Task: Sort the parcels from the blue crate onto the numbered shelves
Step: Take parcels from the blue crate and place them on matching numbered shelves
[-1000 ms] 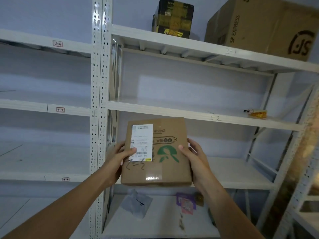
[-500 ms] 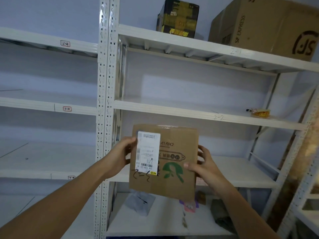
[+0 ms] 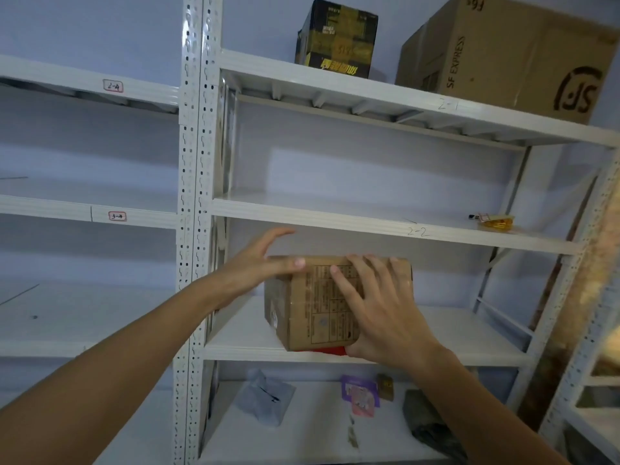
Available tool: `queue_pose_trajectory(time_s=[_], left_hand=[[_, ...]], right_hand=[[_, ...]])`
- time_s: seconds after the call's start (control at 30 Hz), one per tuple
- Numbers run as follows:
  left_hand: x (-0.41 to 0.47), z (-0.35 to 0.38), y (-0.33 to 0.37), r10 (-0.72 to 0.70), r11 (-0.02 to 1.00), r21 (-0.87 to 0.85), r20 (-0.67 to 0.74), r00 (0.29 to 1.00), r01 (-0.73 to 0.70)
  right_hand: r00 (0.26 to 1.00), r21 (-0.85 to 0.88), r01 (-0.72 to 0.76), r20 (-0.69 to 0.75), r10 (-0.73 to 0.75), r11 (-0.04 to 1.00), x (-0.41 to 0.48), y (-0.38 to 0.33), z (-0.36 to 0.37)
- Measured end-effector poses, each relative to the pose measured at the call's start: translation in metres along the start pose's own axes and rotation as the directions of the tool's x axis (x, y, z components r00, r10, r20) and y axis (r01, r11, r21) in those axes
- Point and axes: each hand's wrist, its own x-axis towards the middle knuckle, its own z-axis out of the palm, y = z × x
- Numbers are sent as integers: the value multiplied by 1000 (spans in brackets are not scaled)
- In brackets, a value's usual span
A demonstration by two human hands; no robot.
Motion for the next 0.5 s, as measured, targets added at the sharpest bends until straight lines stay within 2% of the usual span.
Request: queue_pose_trajectory(time_s=[0.07, 0.13, 0.17, 0.23, 0.27, 0.3, 0.37, 0.5], left_hand=[[-3, 10, 7, 131, 966, 205, 138, 982, -158], [-8, 21, 6, 233, 825, 481, 188, 954, -296], [-11, 25, 3, 314, 715, 602, 176, 933, -355], [-14, 32, -4, 499, 407, 800, 209, 841, -441], [-14, 34, -5, 537, 278, 852, 245, 808, -443], [-14, 36, -4, 545, 208, 878, 263, 796, -432], [-10, 39, 0, 555, 204, 888, 243, 796, -413], [-5, 33, 8, 540, 319, 863, 174, 823, -392]], right_hand=[[1000, -70, 11, 1, -11, 998, 2, -2, -2], [1000, -92, 1, 1, -1, 996, 2, -1, -7], [1000, -93, -4, -2, 4, 996, 3, 0, -9], [999, -82, -33, -9, 32, 996, 3, 2, -14], [999, -83, -48, -11, 47, 995, 3, 4, -17], [999, -93, -52, -20, 50, 994, 4, 6, -20], [998, -97, -53, -29, 50, 994, 7, 8, -25], [992, -39, -115, -59, 112, 993, 6, 12, -35]])
